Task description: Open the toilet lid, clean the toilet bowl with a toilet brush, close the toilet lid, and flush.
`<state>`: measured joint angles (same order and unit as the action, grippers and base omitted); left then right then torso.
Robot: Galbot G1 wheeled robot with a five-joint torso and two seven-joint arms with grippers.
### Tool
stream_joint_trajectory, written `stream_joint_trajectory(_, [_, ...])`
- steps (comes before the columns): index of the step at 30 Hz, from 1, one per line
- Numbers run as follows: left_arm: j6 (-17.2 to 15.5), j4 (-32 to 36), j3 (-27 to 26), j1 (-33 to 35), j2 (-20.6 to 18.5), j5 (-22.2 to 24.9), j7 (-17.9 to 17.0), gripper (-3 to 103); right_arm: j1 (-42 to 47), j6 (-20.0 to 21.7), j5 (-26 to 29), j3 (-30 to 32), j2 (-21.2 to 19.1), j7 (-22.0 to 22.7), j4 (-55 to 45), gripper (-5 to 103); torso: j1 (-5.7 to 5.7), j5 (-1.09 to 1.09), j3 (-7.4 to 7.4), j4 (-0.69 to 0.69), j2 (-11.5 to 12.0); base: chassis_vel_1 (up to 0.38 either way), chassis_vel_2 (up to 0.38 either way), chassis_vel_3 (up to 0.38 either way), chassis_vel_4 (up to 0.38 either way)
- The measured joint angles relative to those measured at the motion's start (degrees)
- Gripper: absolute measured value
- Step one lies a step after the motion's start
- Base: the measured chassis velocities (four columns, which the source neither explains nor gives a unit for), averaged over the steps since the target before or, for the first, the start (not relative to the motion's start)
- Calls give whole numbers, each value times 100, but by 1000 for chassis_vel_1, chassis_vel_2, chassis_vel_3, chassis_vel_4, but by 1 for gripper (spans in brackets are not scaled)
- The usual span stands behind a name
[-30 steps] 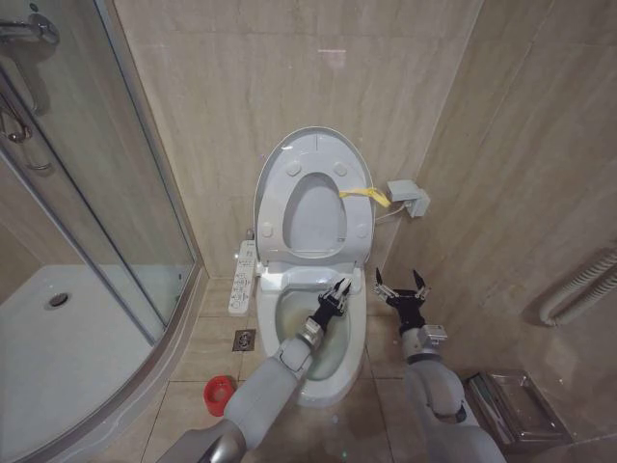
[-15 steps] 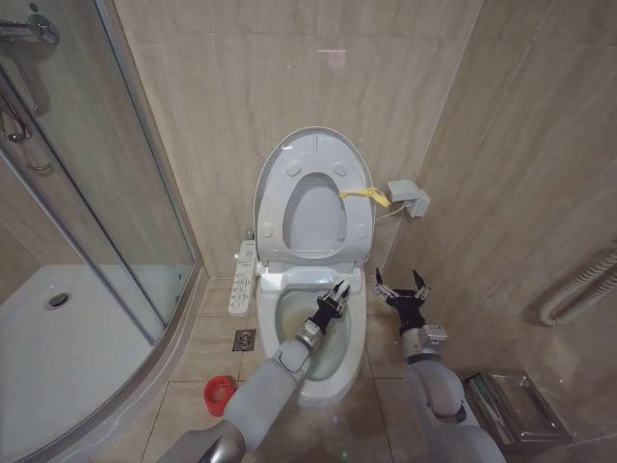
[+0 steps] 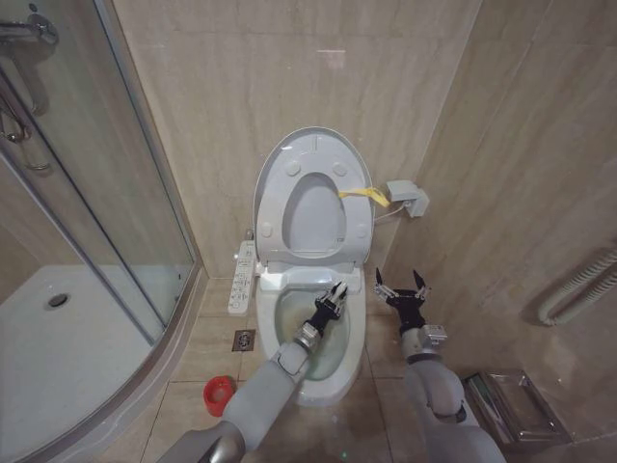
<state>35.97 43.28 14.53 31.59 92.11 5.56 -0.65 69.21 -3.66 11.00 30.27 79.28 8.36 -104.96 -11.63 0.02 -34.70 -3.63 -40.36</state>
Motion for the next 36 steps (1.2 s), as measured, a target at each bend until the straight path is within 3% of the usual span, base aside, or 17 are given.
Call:
stream_joint_trajectory(6, [-81, 573, 219, 96, 5, 279, 63, 21, 0, 0, 0, 0, 0, 0, 0, 100, 1, -4, 1, -7, -1, 0, 0, 0, 0])
stream_joint_trajectory(14, [86, -108, -41, 2, 0, 126, 144, 21, 0, 0, 0, 0, 0, 0, 0, 100, 0, -1, 0, -1, 0, 0, 0, 0, 0])
stream_joint_trajectory(23, [-19, 528, -71, 108, 4, 275, 120, 21, 0, 0, 0, 0, 0, 0, 0, 100, 1, -3, 1, -6, -1, 0, 0, 0, 0])
stream_joint_trajectory(31, [175, -173, -299, 98, 1, 22, 101, 21, 0, 0, 0, 0, 0, 0, 0, 100, 0, -1, 1, -1, 0, 0, 0, 0, 0])
stream_joint_trajectory(36, [109, 273, -177, 119, 1, 35, 83, 21, 0, 0, 0, 0, 0, 0, 0, 100, 0, -2, 1, -4, 0, 0, 0, 0, 0])
